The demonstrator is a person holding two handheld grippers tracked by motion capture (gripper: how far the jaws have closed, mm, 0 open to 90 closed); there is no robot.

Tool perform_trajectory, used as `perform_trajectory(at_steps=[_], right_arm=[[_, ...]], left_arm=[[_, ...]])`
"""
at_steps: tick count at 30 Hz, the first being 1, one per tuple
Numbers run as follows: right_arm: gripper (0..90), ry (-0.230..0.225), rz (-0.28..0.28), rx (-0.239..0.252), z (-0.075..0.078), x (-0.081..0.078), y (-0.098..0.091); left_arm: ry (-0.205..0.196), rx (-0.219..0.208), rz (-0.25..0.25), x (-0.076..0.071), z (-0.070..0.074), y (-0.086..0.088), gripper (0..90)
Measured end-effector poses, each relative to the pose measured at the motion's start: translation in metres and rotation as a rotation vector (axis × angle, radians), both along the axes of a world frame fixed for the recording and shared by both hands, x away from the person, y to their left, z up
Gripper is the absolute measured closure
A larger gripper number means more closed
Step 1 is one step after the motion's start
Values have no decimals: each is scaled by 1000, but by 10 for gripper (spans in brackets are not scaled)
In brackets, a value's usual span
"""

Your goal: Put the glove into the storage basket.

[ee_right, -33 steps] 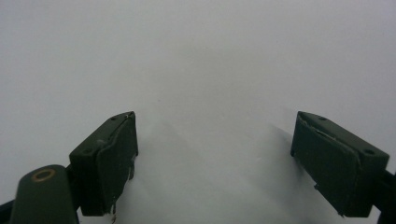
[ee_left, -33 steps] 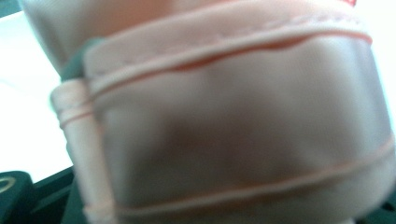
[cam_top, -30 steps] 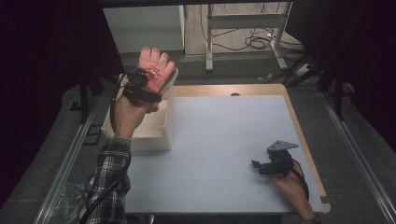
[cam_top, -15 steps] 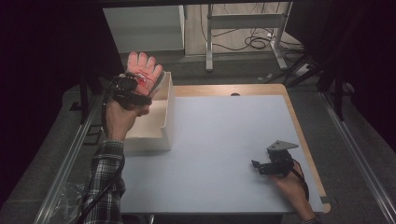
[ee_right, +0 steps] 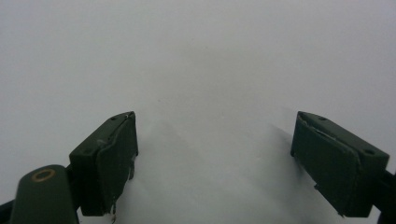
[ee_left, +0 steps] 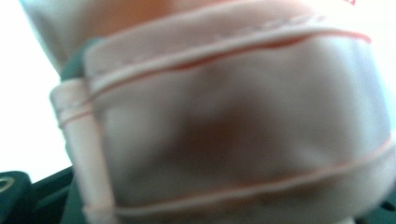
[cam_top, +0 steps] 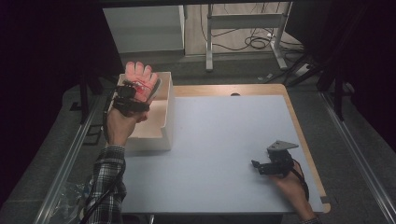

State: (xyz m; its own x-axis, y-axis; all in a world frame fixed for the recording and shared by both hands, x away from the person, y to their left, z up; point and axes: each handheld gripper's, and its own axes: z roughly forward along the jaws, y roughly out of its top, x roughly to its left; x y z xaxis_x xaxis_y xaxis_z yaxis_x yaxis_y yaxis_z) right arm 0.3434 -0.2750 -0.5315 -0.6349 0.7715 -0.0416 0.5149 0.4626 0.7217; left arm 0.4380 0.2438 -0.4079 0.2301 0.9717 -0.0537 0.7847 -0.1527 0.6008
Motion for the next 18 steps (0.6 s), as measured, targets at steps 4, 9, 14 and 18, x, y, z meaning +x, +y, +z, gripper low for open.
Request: perform_trajectory(at_steps=[4, 9, 14, 18], right_arm=[[150, 0, 0, 0, 0, 0, 0], [150, 0, 0, 0, 0, 0, 0], [150, 0, 1, 0, 0, 0, 0], [150, -1, 0, 0, 0, 0, 0]], left_arm=[[10, 5, 1, 4, -10, -3, 414], [15, 11, 7, 10, -22, -7, 406], [30, 10, 21, 16, -32, -12, 402], [48, 26, 16, 21, -40, -16, 398]])
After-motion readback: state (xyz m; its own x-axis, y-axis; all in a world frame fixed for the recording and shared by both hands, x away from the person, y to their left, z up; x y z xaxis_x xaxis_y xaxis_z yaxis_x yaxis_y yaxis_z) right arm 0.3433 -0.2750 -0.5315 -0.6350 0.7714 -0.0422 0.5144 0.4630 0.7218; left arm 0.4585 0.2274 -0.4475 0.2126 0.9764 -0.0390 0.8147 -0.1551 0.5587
